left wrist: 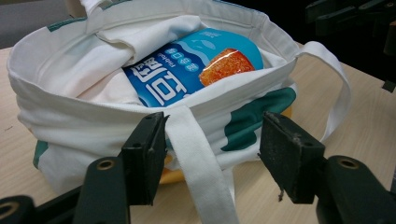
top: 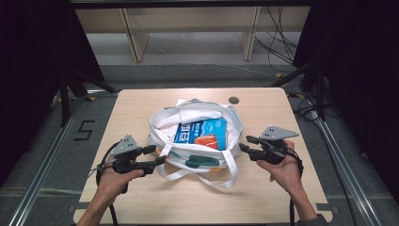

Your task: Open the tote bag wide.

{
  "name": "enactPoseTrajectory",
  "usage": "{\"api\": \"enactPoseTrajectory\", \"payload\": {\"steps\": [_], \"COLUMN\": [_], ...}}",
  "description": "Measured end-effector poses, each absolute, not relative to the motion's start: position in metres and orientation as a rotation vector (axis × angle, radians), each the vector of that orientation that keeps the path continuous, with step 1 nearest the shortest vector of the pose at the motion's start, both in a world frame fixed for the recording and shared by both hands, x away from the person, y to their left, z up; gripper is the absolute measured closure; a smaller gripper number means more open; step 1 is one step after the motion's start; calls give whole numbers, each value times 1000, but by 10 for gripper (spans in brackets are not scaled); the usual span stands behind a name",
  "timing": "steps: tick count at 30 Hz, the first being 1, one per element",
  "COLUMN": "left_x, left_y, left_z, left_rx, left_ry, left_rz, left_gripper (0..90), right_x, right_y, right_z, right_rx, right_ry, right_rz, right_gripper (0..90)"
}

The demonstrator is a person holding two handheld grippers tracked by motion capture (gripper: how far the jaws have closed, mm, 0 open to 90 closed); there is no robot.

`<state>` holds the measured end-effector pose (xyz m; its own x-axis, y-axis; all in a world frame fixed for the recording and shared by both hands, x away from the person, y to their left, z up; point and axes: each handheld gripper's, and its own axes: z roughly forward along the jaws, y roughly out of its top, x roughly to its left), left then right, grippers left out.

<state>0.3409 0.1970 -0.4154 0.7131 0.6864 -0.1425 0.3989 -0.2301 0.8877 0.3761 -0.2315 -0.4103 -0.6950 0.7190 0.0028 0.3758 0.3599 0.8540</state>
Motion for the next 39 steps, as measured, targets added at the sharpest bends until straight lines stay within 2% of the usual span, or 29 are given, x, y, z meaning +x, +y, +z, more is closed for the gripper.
{"api": "enactPoseTrajectory", "payload": {"steps": [10, 28, 32, 39], "left_x": [328, 317, 315, 312], "left_y": [202, 196, 196, 197], "left_z": [-422, -439, -443, -447], "left_rx": [1854, 1876, 1873, 1868], "left_ry": [868, 867, 852, 854], "left_rz": [332, 311, 300, 295], "left_gripper": [339, 293, 248, 219], "right_x": [360, 342, 340, 335], "right_y": [-238, -242, -243, -246], "right_z": [-417, -429, -433, -436], "right_rx": [974, 1005, 980, 968], "right_ry": [2253, 2270, 2262, 2261], "right_rz": [1288, 1283, 1279, 1276], "right_gripper": [476, 427, 411, 396]}}
